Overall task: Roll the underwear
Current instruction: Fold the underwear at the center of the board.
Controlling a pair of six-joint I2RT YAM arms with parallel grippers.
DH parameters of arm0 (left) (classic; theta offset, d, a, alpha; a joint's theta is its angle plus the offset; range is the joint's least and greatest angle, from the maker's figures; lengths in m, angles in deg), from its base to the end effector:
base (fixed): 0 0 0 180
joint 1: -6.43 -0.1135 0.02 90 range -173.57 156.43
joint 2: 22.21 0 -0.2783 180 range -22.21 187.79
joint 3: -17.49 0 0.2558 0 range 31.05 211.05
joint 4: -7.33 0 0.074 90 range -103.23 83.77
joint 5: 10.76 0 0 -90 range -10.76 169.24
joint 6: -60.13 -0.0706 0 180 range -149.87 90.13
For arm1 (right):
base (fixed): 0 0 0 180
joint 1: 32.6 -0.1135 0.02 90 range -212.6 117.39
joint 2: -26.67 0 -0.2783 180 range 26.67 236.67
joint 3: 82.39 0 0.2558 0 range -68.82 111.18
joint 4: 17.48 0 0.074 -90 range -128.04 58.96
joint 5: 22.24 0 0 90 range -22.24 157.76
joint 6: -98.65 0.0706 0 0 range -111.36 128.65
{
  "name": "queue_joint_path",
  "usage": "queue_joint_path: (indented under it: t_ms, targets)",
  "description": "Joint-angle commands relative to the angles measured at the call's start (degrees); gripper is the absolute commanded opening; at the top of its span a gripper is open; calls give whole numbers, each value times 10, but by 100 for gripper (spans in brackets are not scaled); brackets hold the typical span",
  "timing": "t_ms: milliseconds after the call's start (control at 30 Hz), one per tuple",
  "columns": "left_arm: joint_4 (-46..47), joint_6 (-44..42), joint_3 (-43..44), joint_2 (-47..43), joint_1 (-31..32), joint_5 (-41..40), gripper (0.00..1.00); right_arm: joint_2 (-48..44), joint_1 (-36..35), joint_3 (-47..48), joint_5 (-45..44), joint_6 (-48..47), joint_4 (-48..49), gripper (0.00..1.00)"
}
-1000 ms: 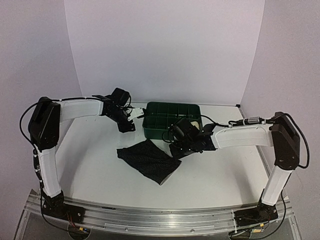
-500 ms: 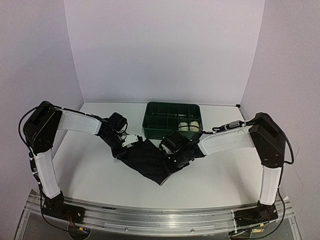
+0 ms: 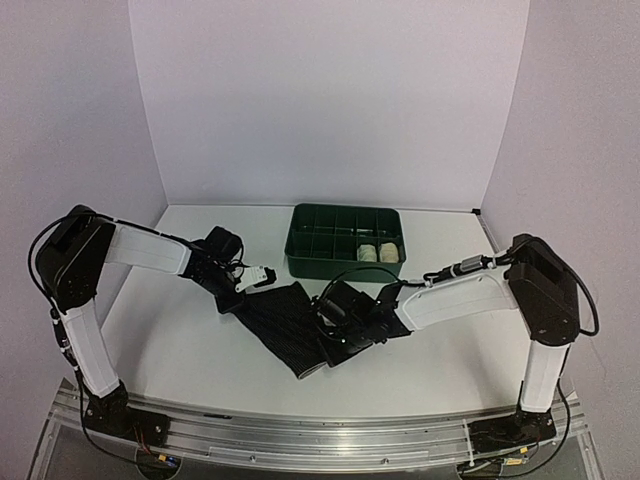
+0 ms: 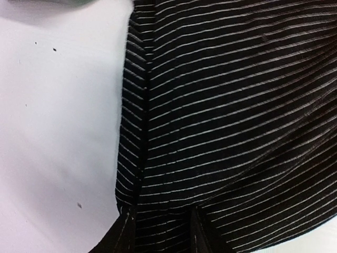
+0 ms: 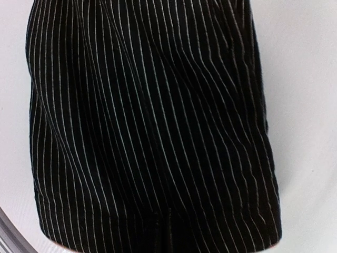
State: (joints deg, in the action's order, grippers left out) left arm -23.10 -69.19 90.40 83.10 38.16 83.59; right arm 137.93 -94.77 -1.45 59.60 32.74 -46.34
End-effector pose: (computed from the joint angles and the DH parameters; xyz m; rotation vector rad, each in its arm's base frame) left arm 0.3165 -0.2020 0.1164 1.5673 2.1531 -0.0583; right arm 0.2028 0.3627 0.1202 -0.8095 2.5042 0.3589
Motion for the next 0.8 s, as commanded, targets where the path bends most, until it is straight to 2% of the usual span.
queue_joint_path:
  t_ms: [0, 133, 200, 300, 400, 533, 633, 767]
  targets:
    - [-36, -40, -37, -36, -14, -20, 39, -46, -18, 11, 0, -69, -40, 11]
    - [-103, -48, -12, -117, -13, 79, 51, -94, -49, 18, -43, -143, -41, 37]
    - [-149, -91, 0, -150, -12, 101, 57, -107, -80, 22, -73, -192, -40, 45]
    - [-170, -185, -7, -187, -21, 86, 64, -95, -122, 35, -87, -242, -39, 53]
    - [-237, -316, -9, -189, -38, 117, 73, -50, -145, 56, -87, -290, -40, 53]
    - [-247, -475, -24, -180, -44, 132, 73, -2, -146, 85, -109, -324, -43, 38]
    - [-238, -545, -21, -163, -44, 146, 72, 21, -133, 98, -112, -326, -43, 37]
    - [-197, -571, -24, -128, -44, 127, 73, 37, -126, 105, -98, -317, -47, 43]
